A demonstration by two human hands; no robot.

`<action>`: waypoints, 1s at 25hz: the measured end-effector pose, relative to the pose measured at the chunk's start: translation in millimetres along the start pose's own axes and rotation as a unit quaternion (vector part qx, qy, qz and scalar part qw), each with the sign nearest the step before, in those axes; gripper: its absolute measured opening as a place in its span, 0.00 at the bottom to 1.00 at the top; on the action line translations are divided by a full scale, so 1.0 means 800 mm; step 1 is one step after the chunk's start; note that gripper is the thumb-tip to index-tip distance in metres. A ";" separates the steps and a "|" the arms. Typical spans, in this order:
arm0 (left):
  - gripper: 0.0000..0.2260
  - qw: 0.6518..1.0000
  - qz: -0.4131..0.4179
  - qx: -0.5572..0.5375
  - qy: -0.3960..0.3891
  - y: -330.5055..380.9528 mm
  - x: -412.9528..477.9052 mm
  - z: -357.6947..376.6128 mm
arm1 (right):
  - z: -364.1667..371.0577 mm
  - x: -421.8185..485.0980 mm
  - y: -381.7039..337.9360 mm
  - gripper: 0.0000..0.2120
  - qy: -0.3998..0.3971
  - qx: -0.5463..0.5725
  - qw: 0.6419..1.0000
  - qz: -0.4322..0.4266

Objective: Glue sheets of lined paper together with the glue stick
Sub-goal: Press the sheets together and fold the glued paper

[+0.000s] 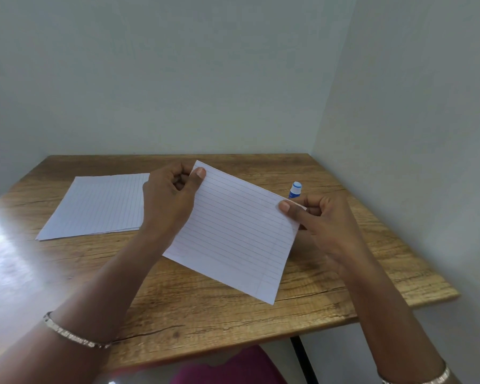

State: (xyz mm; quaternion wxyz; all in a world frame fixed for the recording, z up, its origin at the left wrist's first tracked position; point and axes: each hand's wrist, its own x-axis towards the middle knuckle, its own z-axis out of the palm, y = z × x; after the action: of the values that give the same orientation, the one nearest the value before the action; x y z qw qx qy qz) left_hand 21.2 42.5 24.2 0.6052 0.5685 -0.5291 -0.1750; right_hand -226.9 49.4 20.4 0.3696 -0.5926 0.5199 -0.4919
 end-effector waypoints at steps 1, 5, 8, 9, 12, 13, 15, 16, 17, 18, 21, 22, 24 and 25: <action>0.08 1.000 -0.003 -0.003 -0.001 0.001 0.000 0.000 | -0.001 0.000 0.001 0.05 0.007 0.000 1.000 -0.004; 0.08 1.000 -0.012 -0.008 -0.001 0.001 0.000 0.001 | -0.002 0.000 0.002 0.06 0.015 0.040 0.999 0.005; 0.09 0.999 -0.033 -0.021 0.005 -0.002 0.001 -0.001 | -0.005 -0.001 0.003 0.08 0.012 0.097 0.995 0.023; 0.09 0.999 -0.036 -0.023 0.003 -0.002 0.001 -0.001 | -0.005 0.000 0.004 0.08 0.021 0.097 0.995 0.020; 0.08 0.999 -0.043 -0.028 0.001 0.000 0.000 0.001 | -0.003 -0.001 0.005 0.08 0.033 0.099 0.994 0.020; 0.08 0.998 -0.051 -0.035 0.002 -0.001 0.000 0.001 | -0.003 -0.001 0.005 0.08 0.027 0.108 0.993 0.028; 0.09 0.996 -0.071 -0.060 0.002 -0.002 0.001 -0.001 | -0.002 -0.003 0.006 0.08 0.014 0.124 0.991 0.040; 0.09 0.995 -0.078 -0.069 -0.001 -0.003 0.001 -0.001 | -0.001 -0.004 0.008 0.08 0.014 0.126 0.991 0.042; 0.09 0.994 -0.082 -0.074 -0.004 -0.003 0.001 -0.002 | 0.000 -0.005 0.009 0.08 0.018 0.126 0.991 0.042; 0.10 0.994 -0.084 -0.076 -0.006 -0.003 0.001 -0.001 | 0.001 -0.006 0.010 0.08 0.020 0.127 0.991 0.044; 0.09 0.992 -0.090 -0.090 -0.006 -0.002 0.000 -0.002 | 0.003 -0.007 0.010 0.09 0.004 0.128 0.990 0.059; 0.09 0.991 -0.093 -0.098 -0.007 -0.002 0.000 -0.002 | 0.003 -0.008 0.010 0.08 0.001 0.127 0.990 0.062; 0.09 0.989 -0.100 -0.106 -0.011 -0.002 0.000 -0.002 | 0.005 -0.008 0.011 0.07 0.011 0.126 0.990 0.057; 0.09 0.989 -0.102 -0.108 -0.011 -0.002 -0.001 -0.001 | 0.006 -0.007 0.012 0.07 0.020 0.121 0.991 0.051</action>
State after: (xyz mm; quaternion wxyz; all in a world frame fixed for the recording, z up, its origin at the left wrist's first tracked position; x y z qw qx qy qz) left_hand 22.3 43.2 22.8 0.6365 0.5483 -0.4532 -0.2981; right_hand -224.8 52.9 8.9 0.4532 -0.5062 0.4931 -0.5434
